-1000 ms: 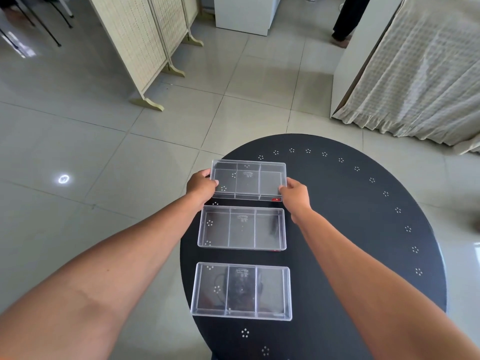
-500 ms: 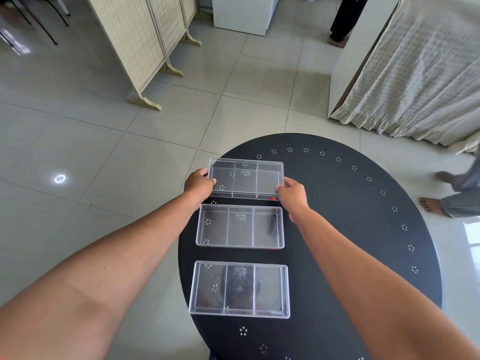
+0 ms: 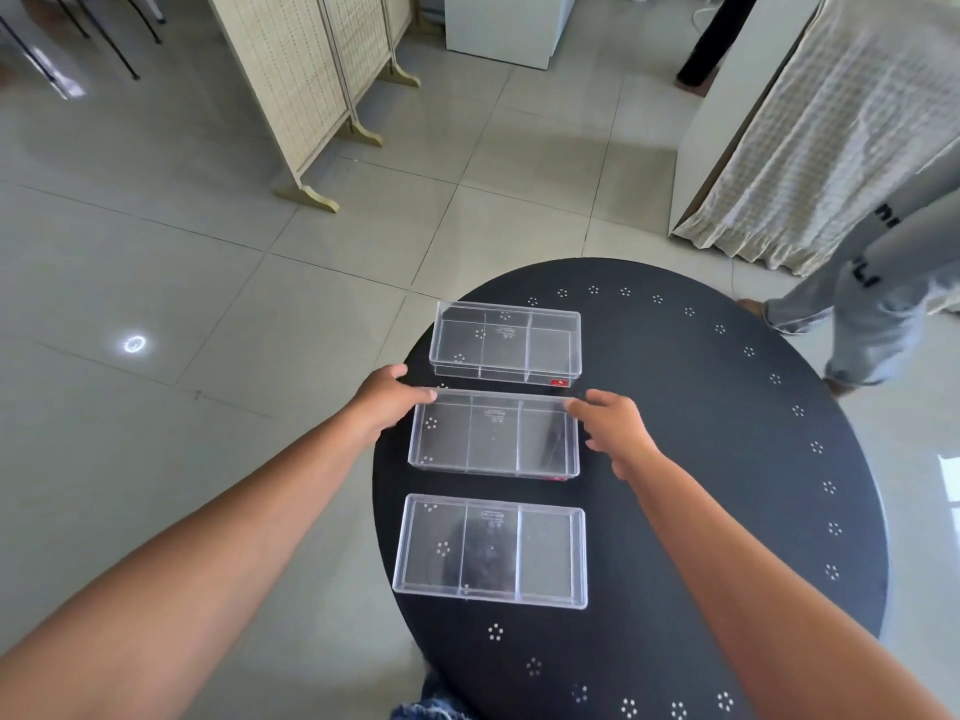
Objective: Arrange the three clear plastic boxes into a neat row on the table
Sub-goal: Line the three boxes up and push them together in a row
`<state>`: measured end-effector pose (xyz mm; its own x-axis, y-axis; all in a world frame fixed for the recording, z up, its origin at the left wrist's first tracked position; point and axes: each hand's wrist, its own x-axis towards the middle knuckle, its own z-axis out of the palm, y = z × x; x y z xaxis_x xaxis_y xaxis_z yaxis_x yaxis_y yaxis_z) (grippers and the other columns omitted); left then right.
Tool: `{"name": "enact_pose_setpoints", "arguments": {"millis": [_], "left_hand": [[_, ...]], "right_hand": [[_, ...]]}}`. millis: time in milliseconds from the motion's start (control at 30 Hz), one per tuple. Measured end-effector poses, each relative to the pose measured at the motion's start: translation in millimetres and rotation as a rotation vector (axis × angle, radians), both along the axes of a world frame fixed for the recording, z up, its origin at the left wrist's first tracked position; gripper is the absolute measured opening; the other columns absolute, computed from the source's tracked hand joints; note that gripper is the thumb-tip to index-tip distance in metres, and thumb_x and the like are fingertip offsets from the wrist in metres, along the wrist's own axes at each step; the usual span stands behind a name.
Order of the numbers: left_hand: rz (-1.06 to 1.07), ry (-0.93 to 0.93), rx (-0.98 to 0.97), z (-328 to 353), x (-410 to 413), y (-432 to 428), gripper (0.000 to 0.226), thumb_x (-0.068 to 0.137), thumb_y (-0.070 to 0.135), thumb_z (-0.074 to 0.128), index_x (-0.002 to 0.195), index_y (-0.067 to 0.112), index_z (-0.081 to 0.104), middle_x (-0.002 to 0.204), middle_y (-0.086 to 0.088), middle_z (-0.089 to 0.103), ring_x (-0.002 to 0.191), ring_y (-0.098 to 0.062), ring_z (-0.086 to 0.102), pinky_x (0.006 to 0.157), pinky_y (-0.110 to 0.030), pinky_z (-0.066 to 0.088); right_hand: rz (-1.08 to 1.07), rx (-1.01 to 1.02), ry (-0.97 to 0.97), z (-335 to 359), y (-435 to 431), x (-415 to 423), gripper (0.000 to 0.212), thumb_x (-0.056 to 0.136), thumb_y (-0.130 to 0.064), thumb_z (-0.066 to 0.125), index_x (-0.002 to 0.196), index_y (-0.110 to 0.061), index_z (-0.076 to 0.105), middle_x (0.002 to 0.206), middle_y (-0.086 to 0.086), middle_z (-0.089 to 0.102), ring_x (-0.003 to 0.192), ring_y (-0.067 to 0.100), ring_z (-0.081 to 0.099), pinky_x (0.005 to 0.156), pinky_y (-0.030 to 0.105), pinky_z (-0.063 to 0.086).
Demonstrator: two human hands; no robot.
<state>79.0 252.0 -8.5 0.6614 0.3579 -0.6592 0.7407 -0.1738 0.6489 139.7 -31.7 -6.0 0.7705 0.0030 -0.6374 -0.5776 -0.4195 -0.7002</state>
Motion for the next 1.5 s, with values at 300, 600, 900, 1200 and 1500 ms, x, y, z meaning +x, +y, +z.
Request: {"name": "enact_pose_setpoints", "arguments": {"millis": [300,600,900,1200,1500], "left_hand": [[0.101,-0.077,-0.151,-13,-65,-11,0.058,0.089,0.005,0.066,0.143,0.012,0.048,0.135,-0.012,0.059,0.111,-0.023,0.060,0.095,-0.037,0.049],[0.146,-0.153,-0.117,-14,-48,-22,0.048,0.092,0.001,0.059,0.138,0.015,0.055,0.125,-0.009,0.064,0.105,-0.019,0.061,0.086,-0.034,0.051],[0.196,-0.147,-0.127,-16,-37,-22,0.047,0.094,0.003,0.057,0.139,0.018,0.055,0.114,-0.005,0.061,0.106,-0.021,0.061,0.086,-0.034,0.054],[0.206,-0.149,-0.134,-16,-33,-22,0.047,0.093,0.003,0.055,0.136,0.020,0.057,0.104,-0.006,0.064,0.089,-0.018,0.061,0.073,-0.027,0.054],[0.208,-0.137,-0.123,-19,-31,-22,0.049,0.092,0.002,0.055,0.138,0.020,0.056,0.103,-0.007,0.064,0.084,-0.018,0.060,0.072,-0.027,0.056]], "right_hand": [[0.019,0.016,0.024,-13,-10,-47,0.028,0.087,-0.012,0.056,0.101,0.012,0.063,0.074,0.014,0.053,0.075,0.018,0.041,0.073,0.034,0.046],[-0.074,0.052,-0.020,-12,-5,-48,0.020,0.096,-0.013,0.055,0.088,-0.017,0.073,0.071,-0.006,0.064,0.071,0.015,0.054,0.080,0.030,0.048],[-0.121,0.076,-0.039,-9,0,-44,0.013,0.096,-0.019,0.056,0.101,-0.023,0.068,0.079,-0.006,0.066,0.072,0.012,0.053,0.082,0.031,0.048],[-0.137,0.081,-0.060,-11,1,-43,0.019,0.098,-0.020,0.055,0.084,-0.028,0.065,0.072,-0.007,0.062,0.065,0.011,0.048,0.076,0.029,0.045],[-0.133,0.079,-0.072,-13,1,-43,0.023,0.097,-0.020,0.054,0.081,-0.028,0.069,0.070,-0.005,0.062,0.061,0.012,0.044,0.070,0.028,0.042]]}}
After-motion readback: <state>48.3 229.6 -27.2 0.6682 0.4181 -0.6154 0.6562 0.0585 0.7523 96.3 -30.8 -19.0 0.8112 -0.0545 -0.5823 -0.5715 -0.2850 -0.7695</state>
